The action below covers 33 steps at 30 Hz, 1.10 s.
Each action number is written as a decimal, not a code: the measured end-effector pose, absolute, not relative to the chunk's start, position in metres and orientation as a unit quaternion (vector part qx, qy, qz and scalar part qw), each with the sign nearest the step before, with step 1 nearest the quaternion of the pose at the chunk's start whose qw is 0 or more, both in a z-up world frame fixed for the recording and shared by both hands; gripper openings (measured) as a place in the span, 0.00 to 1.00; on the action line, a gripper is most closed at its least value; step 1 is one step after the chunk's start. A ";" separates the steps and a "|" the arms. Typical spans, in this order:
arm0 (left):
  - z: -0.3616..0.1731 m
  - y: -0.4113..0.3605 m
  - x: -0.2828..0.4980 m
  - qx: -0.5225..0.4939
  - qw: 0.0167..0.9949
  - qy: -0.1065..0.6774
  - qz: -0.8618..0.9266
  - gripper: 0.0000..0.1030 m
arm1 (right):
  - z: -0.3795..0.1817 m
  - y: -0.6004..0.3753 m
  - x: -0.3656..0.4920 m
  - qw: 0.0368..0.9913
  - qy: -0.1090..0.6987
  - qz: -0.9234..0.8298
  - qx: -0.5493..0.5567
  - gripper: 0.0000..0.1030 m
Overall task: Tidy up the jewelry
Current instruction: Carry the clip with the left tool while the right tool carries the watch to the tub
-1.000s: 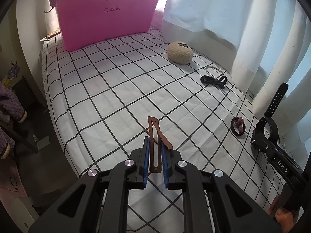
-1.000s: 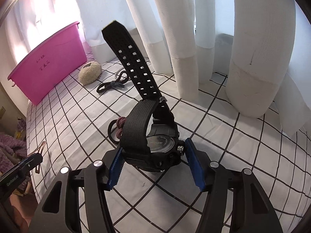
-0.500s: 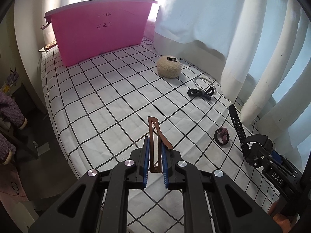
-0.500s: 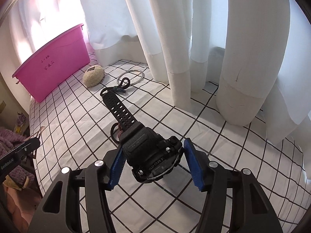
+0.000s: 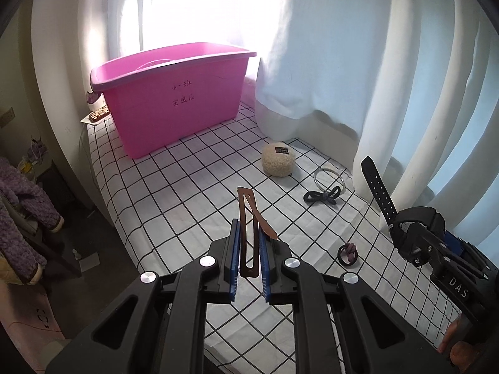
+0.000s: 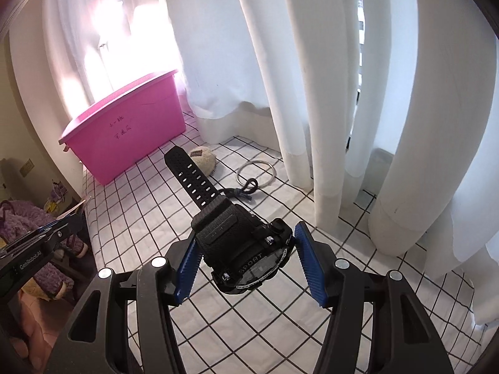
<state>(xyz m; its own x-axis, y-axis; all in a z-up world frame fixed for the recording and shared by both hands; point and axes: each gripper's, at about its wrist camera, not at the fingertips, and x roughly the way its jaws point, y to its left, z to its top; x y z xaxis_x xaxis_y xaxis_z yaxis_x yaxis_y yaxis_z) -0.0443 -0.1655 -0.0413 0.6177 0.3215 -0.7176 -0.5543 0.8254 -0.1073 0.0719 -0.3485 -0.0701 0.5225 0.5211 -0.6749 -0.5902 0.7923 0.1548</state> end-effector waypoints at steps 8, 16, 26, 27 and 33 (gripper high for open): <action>0.003 -0.120 -0.038 -0.148 0.901 0.326 0.245 0.12 | -0.019 -0.287 0.075 0.873 0.335 0.355 -0.031 0.54; 0.037 -0.024 -0.015 -0.135 0.914 0.322 0.207 0.12 | 0.023 -0.184 0.088 0.885 0.311 0.348 -0.010 0.54; 0.067 0.137 0.015 -0.140 0.908 0.330 0.219 0.12 | 0.061 -0.038 0.123 0.883 0.296 0.364 -0.008 0.54; 0.066 0.151 0.019 -0.145 0.906 0.332 0.220 0.12 | 0.063 -0.025 0.130 0.881 0.298 0.366 -0.009 0.54; 0.052 0.211 0.043 -0.165 0.893 0.356 0.223 0.12 | 0.056 0.048 0.159 0.865 0.323 0.383 -0.034 0.54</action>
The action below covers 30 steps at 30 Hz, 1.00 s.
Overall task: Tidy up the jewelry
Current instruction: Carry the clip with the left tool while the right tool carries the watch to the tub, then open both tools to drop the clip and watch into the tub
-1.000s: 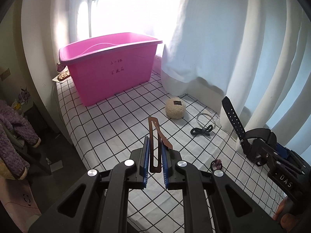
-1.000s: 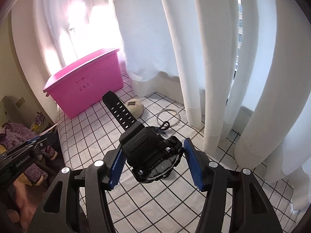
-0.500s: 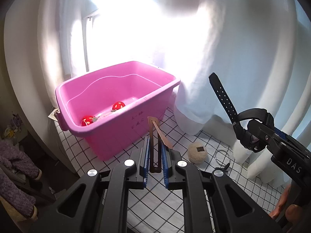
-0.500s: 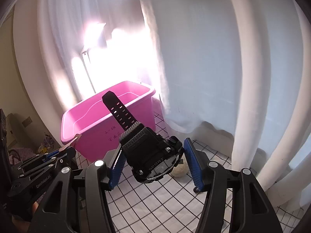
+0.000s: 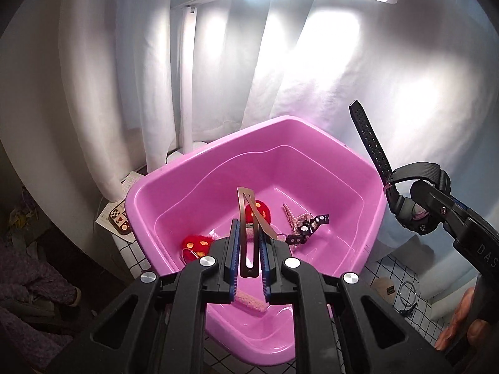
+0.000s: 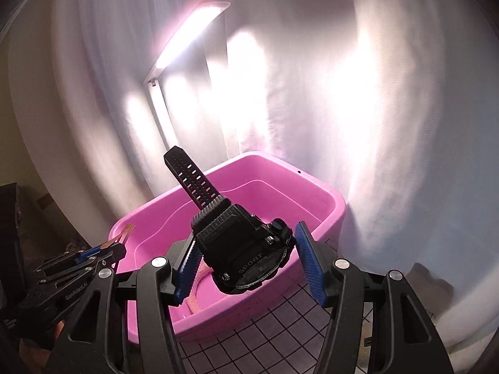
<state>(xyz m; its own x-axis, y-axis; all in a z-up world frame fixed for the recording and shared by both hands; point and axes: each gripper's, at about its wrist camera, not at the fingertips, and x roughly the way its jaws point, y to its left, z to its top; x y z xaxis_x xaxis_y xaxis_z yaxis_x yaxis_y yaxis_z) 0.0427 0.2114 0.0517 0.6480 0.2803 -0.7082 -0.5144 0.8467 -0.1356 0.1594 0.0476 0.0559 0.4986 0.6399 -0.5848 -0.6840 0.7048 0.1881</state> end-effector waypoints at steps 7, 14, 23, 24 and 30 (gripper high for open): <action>0.017 0.245 0.068 -0.197 0.866 0.408 0.213 0.12 | 0.033 0.105 0.188 0.838 0.375 0.392 -0.062 0.54; -0.012 0.263 0.088 -0.215 0.842 0.446 0.213 0.13 | 0.004 0.138 0.216 0.817 0.427 0.377 -0.084 0.54; -0.025 0.270 0.107 -0.211 0.832 0.475 0.197 0.12 | -0.020 0.152 0.237 0.802 0.473 0.348 -0.105 0.55; -0.026 0.269 0.108 -0.212 0.831 0.476 0.196 0.12 | -0.022 0.152 0.239 0.802 0.477 0.345 -0.106 0.55; -0.030 0.268 0.114 -0.206 0.827 0.486 0.192 0.16 | -0.029 0.156 0.244 0.792 0.497 0.332 -0.127 0.55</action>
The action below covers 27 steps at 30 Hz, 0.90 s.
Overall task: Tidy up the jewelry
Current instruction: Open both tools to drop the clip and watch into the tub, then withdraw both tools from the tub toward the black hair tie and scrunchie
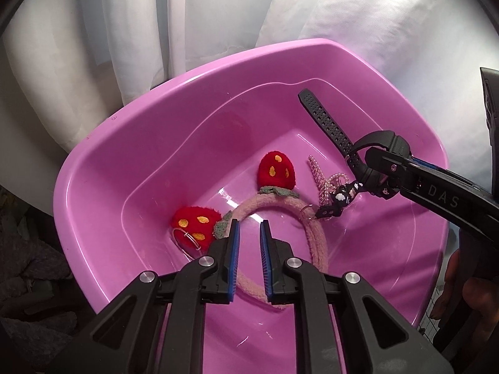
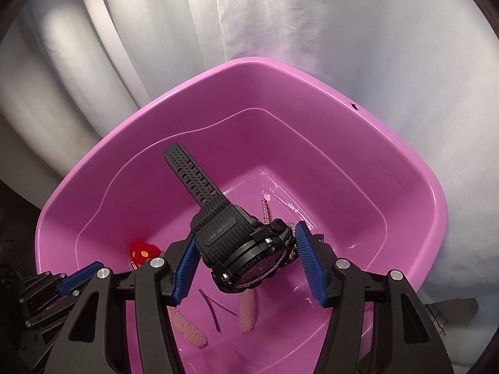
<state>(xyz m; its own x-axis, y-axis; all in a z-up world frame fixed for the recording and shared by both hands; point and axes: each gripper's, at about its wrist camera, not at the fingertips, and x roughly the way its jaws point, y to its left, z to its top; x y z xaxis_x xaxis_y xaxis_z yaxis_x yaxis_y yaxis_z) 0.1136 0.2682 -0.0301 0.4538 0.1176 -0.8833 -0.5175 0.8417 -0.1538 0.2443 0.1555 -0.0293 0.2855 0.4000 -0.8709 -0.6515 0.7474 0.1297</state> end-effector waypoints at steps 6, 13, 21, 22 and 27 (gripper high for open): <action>-0.017 0.254 0.111 -0.174 0.845 0.467 0.195 0.70 | -0.024 0.153 0.245 0.799 0.490 0.328 -0.120 0.64; -0.014 0.261 0.103 -0.195 0.842 0.460 0.202 0.78 | -0.020 0.145 0.246 0.801 0.488 0.326 -0.116 0.64; -0.007 0.256 0.095 -0.189 0.847 0.454 0.201 0.86 | -0.012 0.145 0.243 0.804 0.484 0.328 -0.111 0.64; -0.006 0.255 0.093 -0.187 0.848 0.453 0.202 0.86 | -0.013 0.145 0.242 0.804 0.484 0.328 -0.110 0.64; -0.001 0.252 0.087 -0.180 0.851 0.450 0.202 0.86 | -0.007 0.141 0.238 0.808 0.480 0.325 -0.109 0.64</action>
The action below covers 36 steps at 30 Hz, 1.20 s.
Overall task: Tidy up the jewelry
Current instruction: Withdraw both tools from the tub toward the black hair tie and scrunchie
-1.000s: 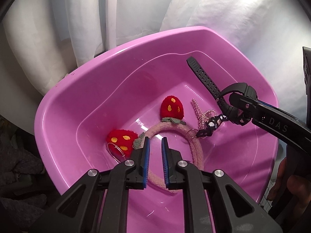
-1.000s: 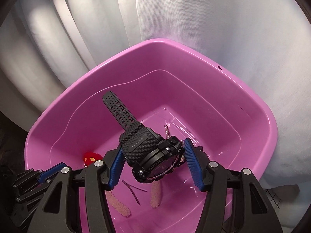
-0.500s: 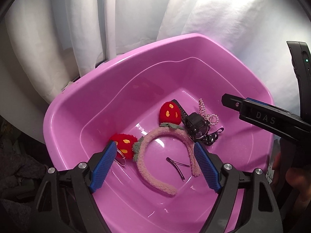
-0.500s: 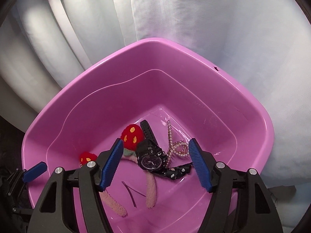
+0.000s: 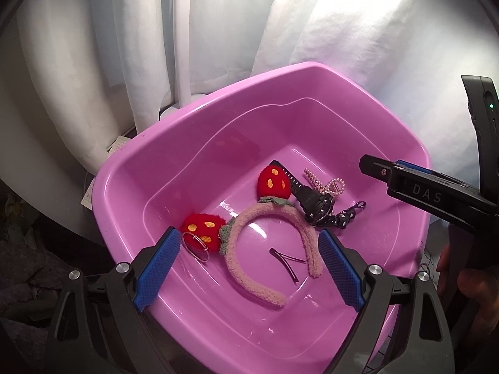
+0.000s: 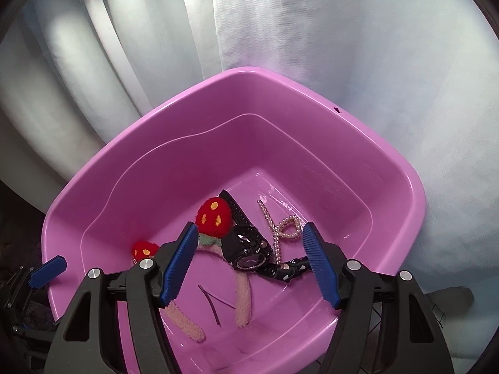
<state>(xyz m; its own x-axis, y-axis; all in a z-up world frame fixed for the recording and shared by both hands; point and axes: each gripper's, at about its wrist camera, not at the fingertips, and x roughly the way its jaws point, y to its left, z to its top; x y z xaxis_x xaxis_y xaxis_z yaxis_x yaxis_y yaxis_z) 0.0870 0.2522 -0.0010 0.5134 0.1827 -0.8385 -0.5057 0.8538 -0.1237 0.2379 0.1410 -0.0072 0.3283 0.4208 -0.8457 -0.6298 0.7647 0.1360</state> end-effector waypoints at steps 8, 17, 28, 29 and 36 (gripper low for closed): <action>0.007 0.248 0.078 -0.168 0.857 0.444 0.200 0.88 | 0.005 0.131 0.226 0.816 0.469 0.322 -0.103 0.64; 0.015 0.241 0.066 -0.147 0.872 0.424 0.194 0.93 | 0.018 0.101 0.196 0.834 0.448 0.313 -0.072 0.64; 0.032 0.193 0.054 -0.085 0.908 0.378 0.161 0.93 | 0.033 -0.001 0.140 0.874 0.410 0.262 0.001 0.65; 0.035 0.183 0.053 -0.074 0.913 0.372 0.153 0.93 | 0.032 -0.014 0.134 0.876 0.409 0.254 0.006 0.66; 0.048 0.115 0.051 -0.053 0.932 0.350 0.083 0.93 | 0.014 -0.118 0.086 0.897 0.406 0.176 0.022 0.67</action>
<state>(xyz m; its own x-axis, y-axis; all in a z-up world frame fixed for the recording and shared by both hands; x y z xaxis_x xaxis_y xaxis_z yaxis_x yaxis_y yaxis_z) 0.0508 0.1154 0.0481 0.7412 0.1169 -0.6610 -0.1916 0.9806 -0.0415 0.0865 -0.1179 0.0135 0.6095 0.3327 -0.7196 -0.2970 0.9374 0.1819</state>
